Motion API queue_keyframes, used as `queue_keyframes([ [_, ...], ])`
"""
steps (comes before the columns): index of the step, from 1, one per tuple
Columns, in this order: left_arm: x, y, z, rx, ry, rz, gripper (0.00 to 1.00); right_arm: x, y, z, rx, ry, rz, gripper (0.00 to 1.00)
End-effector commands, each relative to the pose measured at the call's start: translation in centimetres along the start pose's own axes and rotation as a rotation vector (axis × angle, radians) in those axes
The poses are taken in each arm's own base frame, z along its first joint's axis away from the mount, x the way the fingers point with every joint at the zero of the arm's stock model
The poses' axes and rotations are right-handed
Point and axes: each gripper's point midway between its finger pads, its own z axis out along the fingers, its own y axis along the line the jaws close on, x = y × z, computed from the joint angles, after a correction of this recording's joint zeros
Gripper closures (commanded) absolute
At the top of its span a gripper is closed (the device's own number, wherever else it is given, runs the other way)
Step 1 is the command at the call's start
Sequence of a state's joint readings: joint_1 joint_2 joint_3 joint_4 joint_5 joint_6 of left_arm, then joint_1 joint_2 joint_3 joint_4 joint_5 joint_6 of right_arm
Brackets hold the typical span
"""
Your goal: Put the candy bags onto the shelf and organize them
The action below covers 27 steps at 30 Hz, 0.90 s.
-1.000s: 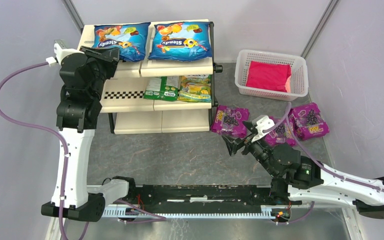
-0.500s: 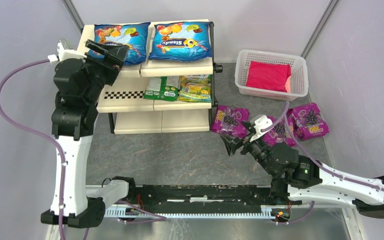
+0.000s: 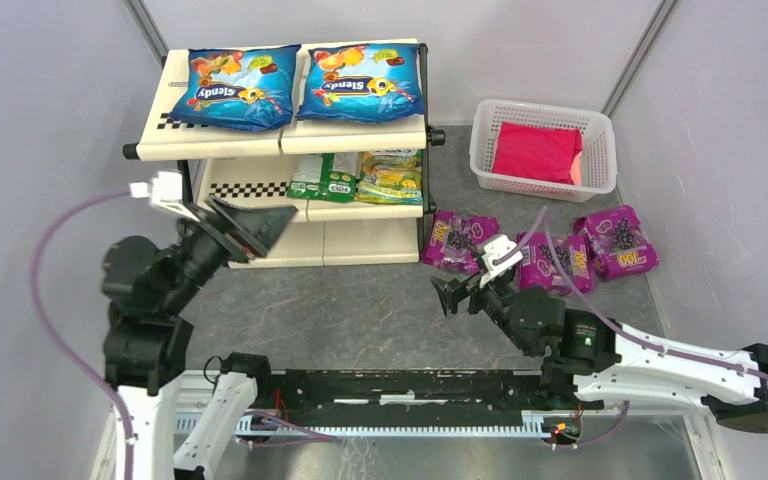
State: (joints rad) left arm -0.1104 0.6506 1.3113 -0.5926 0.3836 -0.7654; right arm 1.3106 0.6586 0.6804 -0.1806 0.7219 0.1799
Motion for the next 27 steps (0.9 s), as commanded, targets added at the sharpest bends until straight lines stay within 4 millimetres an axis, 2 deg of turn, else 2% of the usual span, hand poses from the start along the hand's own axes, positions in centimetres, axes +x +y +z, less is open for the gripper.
queue_keyframes([
  [1,7.7,1.4,-0.5,0.142,0.253,-0.038,0.0,3.2,-0.4,1.1,0.055,0.04,0.041,0.02],
  [3,9.8,2.7,-1.2,0.119,0.327,0.001,0.0,4.9,-0.6,2.0,0.063,0.095,0.054,0.02],
  [5,11.0,4.0,-1.7,0.057,0.389,0.06,0.0,6.7,-1.7,2.9,0.098,0.164,0.085,0.02],
  [8,11.4,5.5,-2.4,-0.034,0.427,0.137,0.0,8.8,-3.9,3.9,0.142,0.238,0.152,0.02],
  [13,12.8,5.8,-2.9,-0.032,0.471,0.122,0.0,11.2,-8.1,4.6,0.269,0.38,0.177,0.02],
  [21,16.9,8.0,-3.8,-0.073,0.59,0.009,0.0,13.4,-14.4,6.1,0.335,0.516,0.283,0.02],
  [24,18.1,8.3,-4.2,-0.07,0.609,-0.051,0.0,14.1,-15.4,7.3,0.304,0.545,0.331,0.02],
  [27,19.3,8.1,-4.5,-0.041,0.624,-0.133,0.0,14.5,-16.2,8.4,0.303,0.582,0.305,0.05],
])
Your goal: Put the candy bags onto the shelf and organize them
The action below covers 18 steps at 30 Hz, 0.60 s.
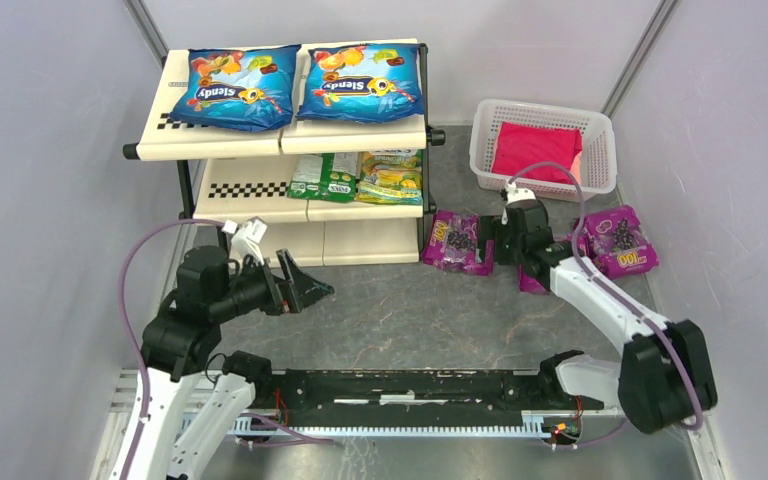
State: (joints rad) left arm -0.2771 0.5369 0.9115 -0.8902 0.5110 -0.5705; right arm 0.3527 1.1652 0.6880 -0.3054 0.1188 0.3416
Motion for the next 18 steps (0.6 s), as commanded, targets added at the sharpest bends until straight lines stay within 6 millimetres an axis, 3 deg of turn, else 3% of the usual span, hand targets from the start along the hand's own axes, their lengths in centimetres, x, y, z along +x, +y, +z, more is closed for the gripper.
queue_keyframes([
  [1,1.7,-1.3,0.2,0.115,0.032,-0.098,0.0,-2.9,2.0,1.2,-0.105,-0.008,-0.053,0.06],
  [6,2.9,-1.8,0.8,0.199,0.052,-0.201,0.0,-2.6,1.3,3.5,-0.113,0.047,-0.04,0.19],
  [10,3.2,-1.4,1.1,0.193,0.055,-0.217,0.0,-1.3,2.2,4.3,-0.178,0.079,-0.052,0.46],
  [14,3.3,-0.8,2.0,0.175,0.072,-0.233,0.0,1.3,2.5,3.9,-0.222,0.143,-0.064,0.71],
  [18,2.9,-0.3,2.8,0.169,0.065,-0.243,0.0,4.5,3.3,2.3,-0.279,0.201,-0.069,0.82],
])
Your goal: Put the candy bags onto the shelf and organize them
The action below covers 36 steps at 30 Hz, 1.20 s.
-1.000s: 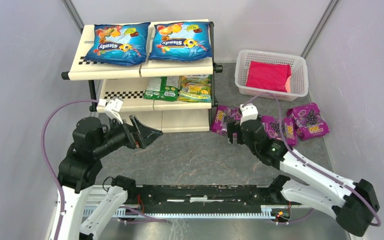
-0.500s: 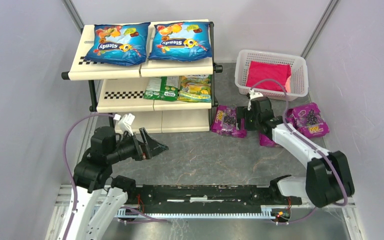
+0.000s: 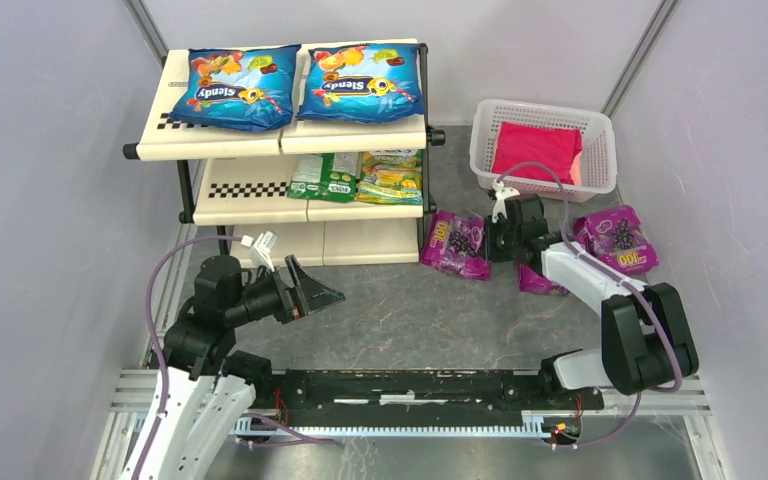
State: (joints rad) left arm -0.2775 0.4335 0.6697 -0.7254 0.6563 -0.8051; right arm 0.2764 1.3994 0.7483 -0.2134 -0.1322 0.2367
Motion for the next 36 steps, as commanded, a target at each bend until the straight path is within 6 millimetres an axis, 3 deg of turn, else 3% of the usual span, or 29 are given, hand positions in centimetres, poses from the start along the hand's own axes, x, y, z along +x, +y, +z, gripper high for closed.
queue_keyframes([
  [1,-0.9,-0.7,0.9,0.048,-0.018,-0.021,0.0,4.4,2.5,-1.4,-0.118,0.098,-0.036,0.86],
  [4,-1.1,-0.5,1.5,0.069,-0.022,-0.051,0.0,7.2,4.7,-2.9,-0.154,0.192,-0.131,0.92],
  [8,-0.6,0.2,2.3,0.068,0.024,-0.061,0.0,10.5,7.1,-4.9,-0.197,0.261,-0.215,0.93],
  [11,-0.3,0.8,2.5,0.052,0.046,-0.054,0.0,11.9,7.2,-5.9,-0.223,0.274,-0.217,0.92],
  [18,0.3,1.5,3.2,0.067,0.075,-0.078,0.0,10.6,3.7,-5.6,-0.16,0.244,-0.091,0.87],
  [22,0.3,1.6,3.2,0.072,0.058,-0.082,0.0,7.0,0.6,-5.6,0.041,0.18,-0.165,0.85],
  [24,0.3,1.7,3.4,0.083,0.053,-0.091,0.0,5.7,0.2,-5.6,0.081,0.171,-0.165,0.83],
  [27,0.6,1.9,3.6,0.084,0.07,-0.099,0.0,4.6,0.0,-6.4,0.122,0.163,-0.173,0.58],
  [31,0.7,2.2,3.5,0.072,0.066,-0.091,0.0,2.9,1.2,-9.8,0.192,0.099,-0.254,0.19],
  [34,0.8,2.3,3.7,0.083,0.069,-0.094,0.0,3.5,3.8,-11.0,0.123,0.078,-0.272,0.07],
  [36,0.8,2.5,3.9,0.077,0.079,-0.096,0.0,5.5,6.5,-10.7,0.005,0.081,-0.285,0.05],
])
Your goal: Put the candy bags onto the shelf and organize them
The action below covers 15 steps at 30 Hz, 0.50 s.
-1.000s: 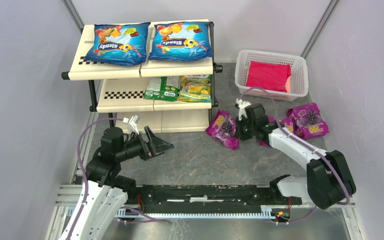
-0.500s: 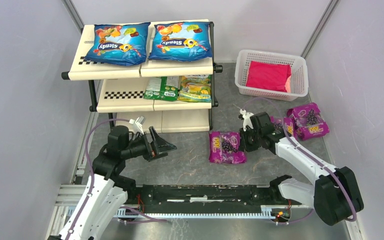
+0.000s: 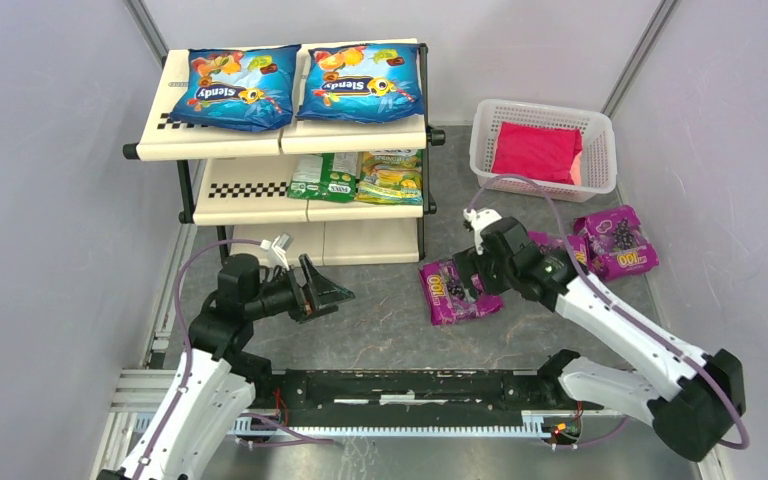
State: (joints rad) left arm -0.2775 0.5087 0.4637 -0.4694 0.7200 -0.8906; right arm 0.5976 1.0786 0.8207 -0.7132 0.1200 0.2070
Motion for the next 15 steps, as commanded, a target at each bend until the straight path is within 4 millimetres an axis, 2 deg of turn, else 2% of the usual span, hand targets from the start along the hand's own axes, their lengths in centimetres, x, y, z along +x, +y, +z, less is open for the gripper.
queue_keyframes([
  [1,0.0,-0.9,0.2,0.048,0.025,0.008,0.0,1.4,3.9,-1.1,-0.113,-0.029,-0.014,0.05],
  [5,0.2,-0.9,0.0,0.042,0.031,0.007,0.0,2.6,6.9,-0.5,-0.158,-0.043,-0.078,0.06],
  [9,0.4,-0.6,-0.2,0.027,0.015,-0.006,0.0,1.7,10.2,-0.3,-0.14,-0.045,-0.233,0.06],
  [13,0.0,-0.5,-0.2,0.019,-0.019,-0.021,0.0,0.7,10.2,1.0,0.044,-0.059,-0.327,0.08],
  [15,-0.3,-0.2,-0.3,0.001,-0.049,-0.028,0.0,0.6,10.2,1.9,0.094,-0.079,-0.325,0.16],
])
